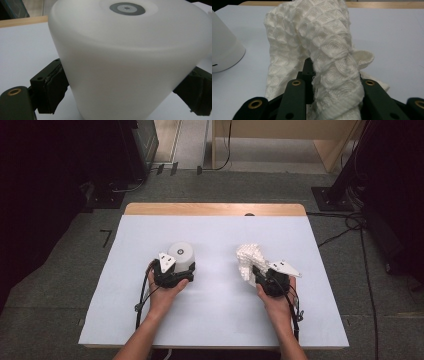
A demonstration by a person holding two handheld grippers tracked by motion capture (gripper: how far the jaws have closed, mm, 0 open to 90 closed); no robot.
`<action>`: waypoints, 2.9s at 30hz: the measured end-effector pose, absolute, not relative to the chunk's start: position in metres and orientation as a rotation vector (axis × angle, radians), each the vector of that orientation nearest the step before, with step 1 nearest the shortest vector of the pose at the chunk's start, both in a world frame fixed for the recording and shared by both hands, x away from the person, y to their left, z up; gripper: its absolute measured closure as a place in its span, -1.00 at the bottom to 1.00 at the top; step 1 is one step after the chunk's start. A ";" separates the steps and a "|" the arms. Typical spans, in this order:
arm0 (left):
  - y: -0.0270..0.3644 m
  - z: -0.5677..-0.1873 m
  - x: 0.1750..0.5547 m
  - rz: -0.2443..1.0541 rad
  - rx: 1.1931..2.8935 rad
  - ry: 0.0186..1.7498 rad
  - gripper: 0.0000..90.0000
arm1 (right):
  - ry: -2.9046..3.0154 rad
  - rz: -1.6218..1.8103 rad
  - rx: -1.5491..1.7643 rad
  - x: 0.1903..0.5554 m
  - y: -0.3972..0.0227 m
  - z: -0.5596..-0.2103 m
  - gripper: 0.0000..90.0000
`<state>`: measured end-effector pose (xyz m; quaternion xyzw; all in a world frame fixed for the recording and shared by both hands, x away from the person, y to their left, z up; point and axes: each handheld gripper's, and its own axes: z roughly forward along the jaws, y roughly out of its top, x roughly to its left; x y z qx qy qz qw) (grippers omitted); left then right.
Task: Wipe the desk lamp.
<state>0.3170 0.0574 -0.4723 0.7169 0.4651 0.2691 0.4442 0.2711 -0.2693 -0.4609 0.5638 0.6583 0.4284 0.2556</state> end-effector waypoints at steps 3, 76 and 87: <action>0.058 -0.471 0.315 0.649 1.769 1.140 -0.81 | 1.792 1.167 1.530 0.270 -0.267 -0.460 0.54; 0.019 -0.450 0.257 0.522 2.099 0.629 -0.80 | 2.090 1.409 1.288 0.267 -0.184 -0.415 0.75; 0.013 -0.451 0.249 0.596 2.112 0.587 -0.80 | 2.111 1.454 1.314 0.265 -0.186 -0.414 0.75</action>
